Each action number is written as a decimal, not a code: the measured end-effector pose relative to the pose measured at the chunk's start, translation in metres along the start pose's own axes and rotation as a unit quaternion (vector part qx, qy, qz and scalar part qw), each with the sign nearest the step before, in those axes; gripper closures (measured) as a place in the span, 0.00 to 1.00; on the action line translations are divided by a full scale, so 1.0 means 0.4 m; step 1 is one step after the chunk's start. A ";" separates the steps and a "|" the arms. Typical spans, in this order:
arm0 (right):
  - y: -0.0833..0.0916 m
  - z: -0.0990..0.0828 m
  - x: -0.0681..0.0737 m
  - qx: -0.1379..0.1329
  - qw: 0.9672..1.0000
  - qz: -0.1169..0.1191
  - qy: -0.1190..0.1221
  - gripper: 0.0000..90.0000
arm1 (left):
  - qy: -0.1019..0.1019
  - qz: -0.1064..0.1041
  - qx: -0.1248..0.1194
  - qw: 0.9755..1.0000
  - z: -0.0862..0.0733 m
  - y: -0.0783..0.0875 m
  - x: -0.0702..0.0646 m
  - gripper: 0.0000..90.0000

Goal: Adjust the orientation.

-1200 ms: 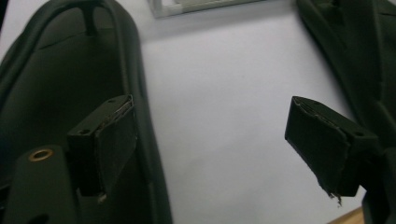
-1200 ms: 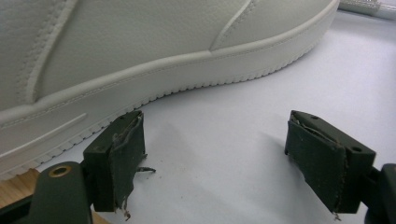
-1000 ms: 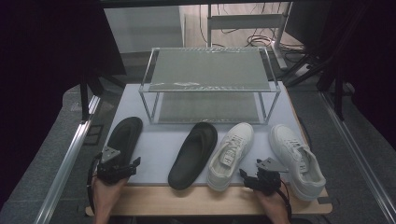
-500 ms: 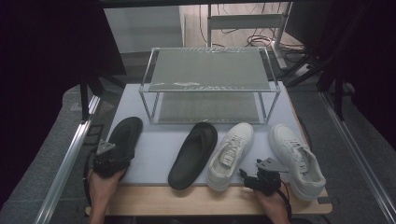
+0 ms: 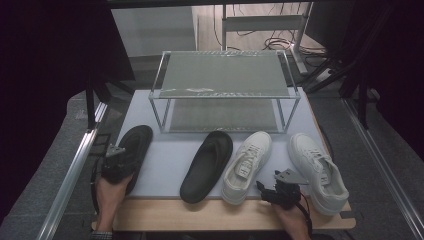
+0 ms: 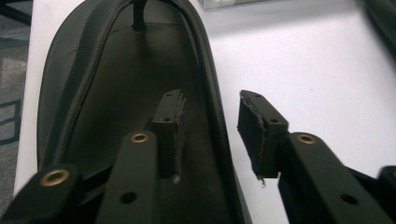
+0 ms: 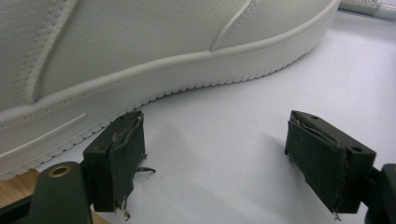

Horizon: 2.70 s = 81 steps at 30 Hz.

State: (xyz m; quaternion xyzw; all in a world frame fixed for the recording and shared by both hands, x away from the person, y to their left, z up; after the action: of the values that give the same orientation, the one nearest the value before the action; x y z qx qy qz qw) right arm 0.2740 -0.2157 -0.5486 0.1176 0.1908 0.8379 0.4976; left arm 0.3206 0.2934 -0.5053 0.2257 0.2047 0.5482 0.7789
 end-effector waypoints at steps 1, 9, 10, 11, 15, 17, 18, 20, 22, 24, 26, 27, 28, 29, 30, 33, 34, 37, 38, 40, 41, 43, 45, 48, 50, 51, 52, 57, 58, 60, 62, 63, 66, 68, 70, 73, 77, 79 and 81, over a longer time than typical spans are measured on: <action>0.000 0.000 0.000 0.000 1.000 0.000 0.000 0.22 | 0.001 -0.001 0.002 1.000 0.003 -0.004 0.001 0.71; 0.000 0.000 0.000 -0.001 1.000 0.000 0.000 0.22 | -0.001 -0.001 0.017 1.000 0.011 -0.019 0.001 0.82; 0.000 0.000 0.000 0.000 1.000 0.000 0.000 0.22 | -0.001 -0.003 0.021 1.000 0.011 -0.023 0.001 0.83; 0.000 0.000 0.000 0.000 1.000 0.000 0.000 0.22 | -0.001 -0.004 0.022 1.000 0.011 -0.025 0.001 0.83; 0.000 0.000 0.000 0.000 1.000 0.000 0.000 0.22 | -0.006 -0.004 0.027 1.000 0.013 -0.027 -0.003 0.88; 0.000 0.000 0.000 0.000 1.000 0.000 0.000 0.22 | -0.006 -0.003 0.027 1.000 0.014 -0.027 -0.004 0.89; 0.000 0.000 0.000 0.000 1.000 0.000 0.000 0.22 | -0.006 0.000 0.026 1.000 0.014 -0.026 -0.005 0.90; 0.000 0.000 0.000 0.000 1.000 0.000 0.000 0.22 | -0.007 0.004 0.026 1.000 0.013 -0.025 -0.005 0.91; 0.000 0.000 0.000 0.000 1.000 0.000 0.000 0.22 | -0.006 0.008 0.022 1.000 0.010 -0.021 -0.002 0.92; 0.000 0.000 0.000 0.000 1.000 0.000 0.000 0.22 | -0.006 0.008 0.018 1.000 0.009 -0.016 0.000 0.93; 0.000 0.000 0.000 0.000 1.000 0.000 0.000 0.22 | -0.007 0.010 0.015 1.000 0.010 -0.010 0.000 0.93; 0.000 0.000 0.000 0.000 1.000 0.000 0.000 0.22 | -0.008 0.009 0.016 1.000 0.010 -0.007 0.001 0.93; 0.000 0.000 0.000 0.000 1.000 0.000 0.000 0.22 | -0.010 0.009 0.015 1.000 0.010 -0.004 0.001 0.93; 0.000 0.000 0.000 0.000 1.000 0.000 0.000 0.22 | -0.011 0.009 0.016 1.000 0.010 -0.002 0.000 0.93; 0.000 0.000 0.000 0.000 1.000 0.000 0.000 0.22 | -0.011 0.008 0.016 1.000 0.010 0.000 0.000 0.93; 0.000 0.000 0.000 0.000 1.000 0.000 0.000 0.22 | -0.014 0.007 0.016 1.000 0.007 0.007 0.000 0.93; 0.000 0.000 0.000 0.000 1.000 0.000 0.000 0.22 | -0.014 0.007 0.016 1.000 0.007 0.007 0.000 0.93; 0.000 0.000 0.000 0.000 1.000 0.000 0.000 0.22 | -0.016 0.006 0.013 1.000 0.005 0.015 0.000 0.93; 0.000 0.000 0.000 0.000 1.000 0.000 0.000 0.22 | -0.017 0.007 0.010 1.000 0.005 0.020 -0.001 0.93; 0.000 0.000 0.000 -0.001 1.000 0.000 -0.001 0.22 | -0.021 0.008 0.009 1.000 0.005 0.025 -0.003 0.93; 0.000 0.000 0.000 0.000 1.000 0.000 0.000 0.22 | -0.021 0.008 0.009 1.000 0.005 0.025 -0.003 0.93; 0.000 0.000 0.000 0.000 1.000 0.000 0.000 0.22 | -0.026 0.005 0.008 1.000 0.005 0.033 -0.008 0.93; 0.000 0.000 0.000 0.000 1.000 0.000 0.000 0.22 | -0.028 0.004 0.008 1.000 0.004 0.036 -0.011 0.93; 0.000 0.000 0.000 0.000 1.000 0.000 0.000 0.22 | -0.033 0.001 0.006 0.999 0.003 0.044 -0.018 0.93; 0.000 0.000 0.000 0.000 1.000 0.000 0.000 0.22 | -0.036 -0.002 0.005 0.999 0.000 0.053 -0.022 0.93; 0.000 0.000 0.000 0.000 1.000 0.000 0.000 0.22 | -0.037 -0.003 0.004 0.999 -0.002 0.056 -0.024 0.93; 0.000 0.000 0.000 0.000 1.000 0.000 0.000 0.22 | -0.038 -0.005 0.004 0.999 -0.003 0.059 -0.025 0.93; 0.000 0.000 0.000 0.000 1.000 0.000 0.000 0.22 | -0.044 -0.010 0.001 0.999 -0.009 0.076 -0.034 0.93; 0.000 0.000 0.000 0.000 1.000 0.000 0.000 0.22 | -0.045 -0.010 0.000 0.999 -0.010 0.080 -0.036 0.93; 0.000 0.000 0.000 0.000 1.000 0.001 0.000 0.22 | -0.047 -0.012 -0.002 0.999 -0.011 0.086 -0.039 0.93; 0.000 0.000 0.000 0.000 1.000 0.000 0.000 0.22 | -0.050 -0.015 -0.002 0.999 -0.012 0.092 -0.044 0.93; 0.000 0.000 0.000 0.000 1.000 0.000 0.000 0.22 | -0.052 -0.016 -0.002 0.999 -0.013 0.094 -0.047 0.93; 0.000 0.000 0.000 0.000 1.000 0.000 0.000 0.22 | -0.056 -0.021 -0.002 0.998 -0.015 0.099 -0.055 0.93; 0.000 0.000 0.000 -0.001 1.000 0.000 0.000 0.22 | -0.061 -0.025 -0.003 0.998 -0.016 0.104 -0.066 0.93; 0.000 0.000 0.000 0.000 1.000 0.000 0.000 0.22 | -0.064 -0.029 -0.004 0.998 -0.018 0.107 -0.073 0.93; 0.000 0.000 0.000 0.000 1.000 0.000 0.000 0.22 | -0.070 -0.034 -0.003 0.997 -0.020 0.111 -0.084 0.93; 0.000 0.000 0.000 0.000 1.000 0.000 0.000 0.22 | -0.077 -0.041 -0.002 0.996 -0.021 0.116 -0.099 0.93; 0.000 0.000 0.000 0.000 1.000 0.000 0.000 0.22 | -0.080 -0.045 -0.003 0.996 -0.020 0.118 -0.106 0.93; 0.000 0.000 0.000 0.000 1.000 0.000 0.000 0.22 | -0.082 -0.049 -0.005 0.995 -0.019 0.119 -0.113 0.93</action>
State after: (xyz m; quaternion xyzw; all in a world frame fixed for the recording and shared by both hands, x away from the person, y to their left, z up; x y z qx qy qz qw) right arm 0.2740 -0.2157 -0.5486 0.1175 0.1910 0.8381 0.4973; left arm 0.2656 0.2658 -0.4809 0.2558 0.1488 0.4898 0.8201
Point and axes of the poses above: each handheld gripper's, and its own axes: y roughly backward along the jaws, z roughly out of its top, x roughly to its left, the point moved 2 cm from there along -y, roughly forward along the jaws, and after that the axes turned 8 degrees about -x, right-handed, at the moved point
